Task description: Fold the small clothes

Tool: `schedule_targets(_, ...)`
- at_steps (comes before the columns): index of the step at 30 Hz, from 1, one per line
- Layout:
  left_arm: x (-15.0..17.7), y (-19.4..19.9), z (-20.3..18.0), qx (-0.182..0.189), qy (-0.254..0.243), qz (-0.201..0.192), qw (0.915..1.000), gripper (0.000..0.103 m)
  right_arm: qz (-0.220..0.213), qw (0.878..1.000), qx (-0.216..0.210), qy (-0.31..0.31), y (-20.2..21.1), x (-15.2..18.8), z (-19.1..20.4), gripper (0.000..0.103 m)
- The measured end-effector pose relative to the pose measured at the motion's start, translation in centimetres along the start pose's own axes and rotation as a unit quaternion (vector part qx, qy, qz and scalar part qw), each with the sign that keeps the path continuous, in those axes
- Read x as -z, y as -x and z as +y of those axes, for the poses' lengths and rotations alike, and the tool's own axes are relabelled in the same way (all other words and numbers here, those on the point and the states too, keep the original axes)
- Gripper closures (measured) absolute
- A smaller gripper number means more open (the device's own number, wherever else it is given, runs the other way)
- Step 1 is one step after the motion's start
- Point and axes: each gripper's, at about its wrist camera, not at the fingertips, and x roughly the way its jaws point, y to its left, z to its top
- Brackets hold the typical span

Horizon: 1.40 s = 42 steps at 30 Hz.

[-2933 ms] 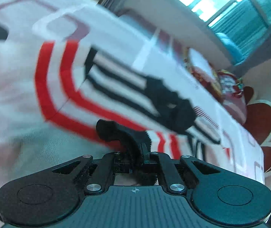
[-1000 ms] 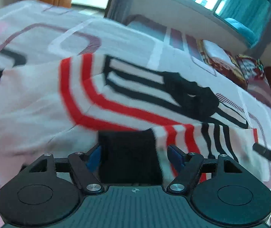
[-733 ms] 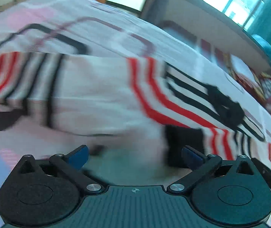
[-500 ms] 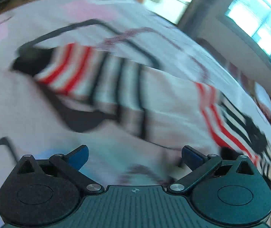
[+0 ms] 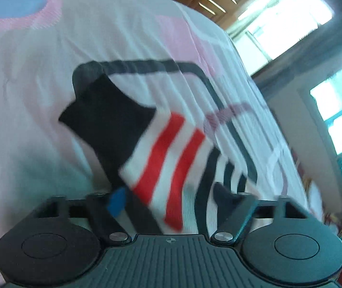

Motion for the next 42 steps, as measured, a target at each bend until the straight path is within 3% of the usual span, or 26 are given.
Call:
schedule_targets(1,-0.5,-0.4,0.2,-0.004,0.010,-0.002,0.9999,0.061,-0.001,1.000,0.004,0.001,-0.2,-0.1,0.2,0.071)
schedule_targets(3,-1.1,-1.2,0.8,-0.001,0.032,0.004,0.9995,0.093,-0.004,1.000,0.013,0.004,-0.4,-0.2,0.5,0.071)
schedule_targets(4,-1.3,-1.5,0.9,-0.005,0.040,0.006,0.9992,0.096,-0.004,1.000,0.018,0.005,-0.6,-0.3,0.5,0.071)
schedule_targets(6,-1.3,-1.2,0.6,0.001,0.039,0.001,0.9992,0.096,-0.007,1.000,0.027,0.003,-0.6,-0.5,0.5,0.071)
schedule_targets(11,-1.4,0.5,-3.2,0.053,-0.028,-0.017,0.9981,0.096,-0.014,0.999,0.047,0.013,-0.8,-0.8,0.7,0.071)
schedule_targets(15,-0.4,1.5,-8.4,0.107,-0.107,-0.019,0.9882,0.096,0.026,0.997,0.074,0.029,-3.4,0.6,0.6,0.071)
schedule_targets(17,0.9,1.5,-11.4,0.139,-0.145,-0.005,0.9796,0.096,0.015,0.995,0.081,0.062,-3.5,1.0,1.3,0.068)
schedule_targets(20,4.1,1.5,-16.6,0.195,-0.197,0.033,0.9603,0.096,0.013,0.999,0.048,0.009,-2.3,0.0,-0.1,0.073)
schedule_targets(26,15.2,0.4,-26.6,0.282,-0.297,0.134,0.9024,0.097,-0.032,0.996,0.074,-0.026,3.2,-0.5,-4.7,0.071)
schedule_targets(29,21.8,-0.9,-29.8,0.277,-0.353,0.193,0.8723,0.096,-0.039,0.992,0.106,-0.052,5.7,0.3,-8.6,0.070)
schedule_targets(32,26.1,-2.9,-30.7,0.222,-0.388,0.247,0.8596,0.096,-0.030,0.988,0.126,-0.089,7.3,1.8,-12.5,0.063)
schedule_targets(35,26.6,-2.0,-30.6,0.211,-0.380,0.251,0.8647,0.096,-0.024,0.986,0.114,-0.120,8.3,3.2,-14.8,0.060)
schedule_targets(37,26.5,-0.2,-30.9,0.218,-0.389,0.236,0.8631,0.080,-0.029,0.985,0.104,-0.134,8.7,3.6,-15.6,0.052)
schedule_targets(39,26.3,1.3,-31.6,0.230,-0.400,0.208,0.8623,0.015,-0.034,0.985,0.093,-0.143,8.8,3.8,-16.1,0.050)
schedule_targets(41,25.6,2.6,-32.4,0.246,-0.414,0.160,0.8618,0.007,-0.034,0.986,0.080,-0.143,8.8,3.6,-16.0,0.049)
schedule_targets(42,25.7,3.2,-33.0,0.250,-0.426,0.152,0.8562,0.007,-0.034,0.987,0.074,-0.138,8.8,3.7,-15.7,0.048)
